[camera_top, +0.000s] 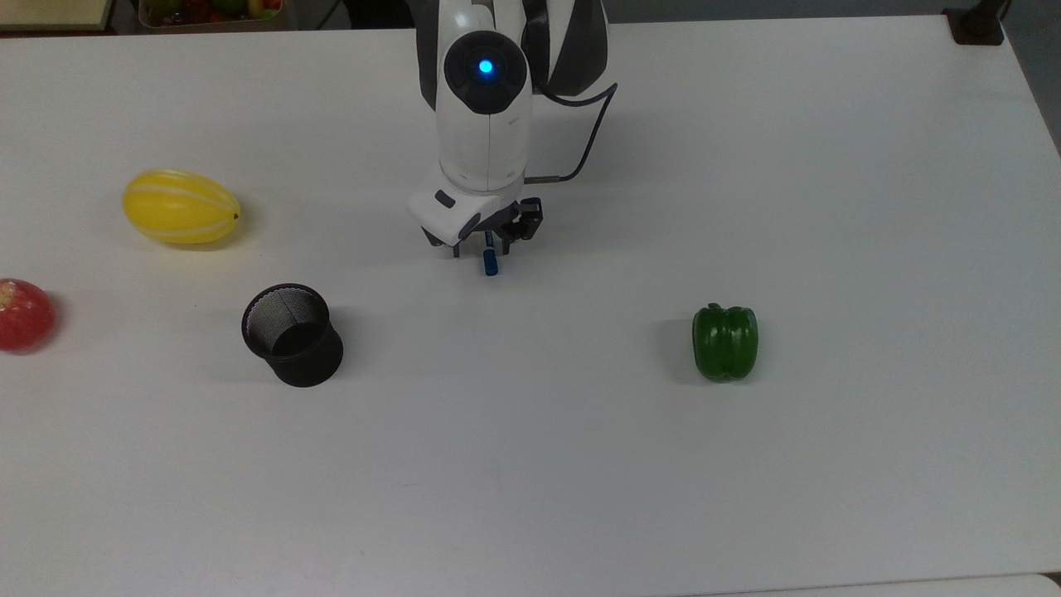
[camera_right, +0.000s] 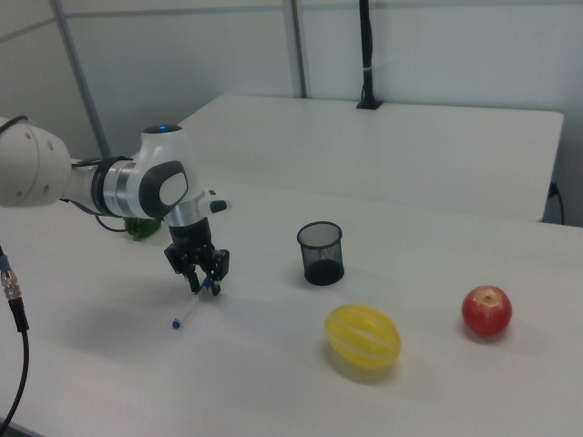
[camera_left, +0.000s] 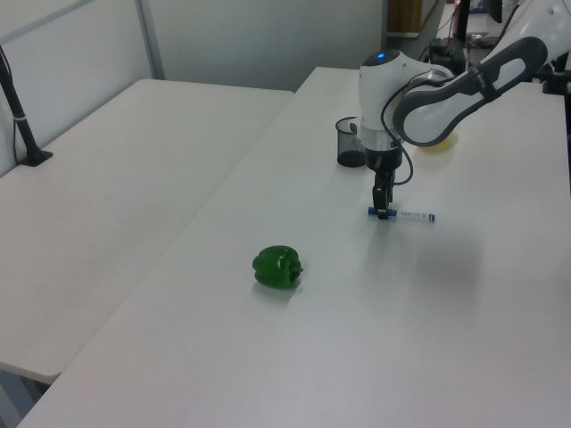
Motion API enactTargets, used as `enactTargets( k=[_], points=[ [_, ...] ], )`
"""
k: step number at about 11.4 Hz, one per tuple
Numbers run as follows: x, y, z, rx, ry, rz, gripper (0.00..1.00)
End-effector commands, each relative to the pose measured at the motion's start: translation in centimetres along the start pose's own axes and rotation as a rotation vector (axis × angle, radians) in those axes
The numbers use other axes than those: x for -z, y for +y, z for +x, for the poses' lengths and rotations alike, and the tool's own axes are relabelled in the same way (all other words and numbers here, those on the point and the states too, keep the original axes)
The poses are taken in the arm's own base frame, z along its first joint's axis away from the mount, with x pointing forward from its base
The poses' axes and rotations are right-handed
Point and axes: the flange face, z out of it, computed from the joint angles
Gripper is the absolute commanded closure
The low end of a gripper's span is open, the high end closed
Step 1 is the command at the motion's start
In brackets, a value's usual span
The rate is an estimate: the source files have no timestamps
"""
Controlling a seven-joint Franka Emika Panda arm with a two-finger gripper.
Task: Place marker
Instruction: 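Close the gripper on the marker's blue cap end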
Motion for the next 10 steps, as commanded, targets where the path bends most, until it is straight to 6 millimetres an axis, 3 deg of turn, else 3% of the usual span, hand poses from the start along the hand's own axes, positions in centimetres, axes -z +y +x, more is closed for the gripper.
enactTargets(
  k=[1, 3, 7, 10],
  points=[
    [0.2, -0.2, -0.1, -0.004, 0.018, -0.018, 0.72],
    [0.3, -0.3, -0.1, -0.005, 0.018, -0.017, 0.85],
    [1.3, -0.3, -0.3, -0.008, 0.015, -0.017, 0.89],
    [7.2, 0.1, -1.4, -0.036, -0.011, -0.010, 0.89]
  ],
)
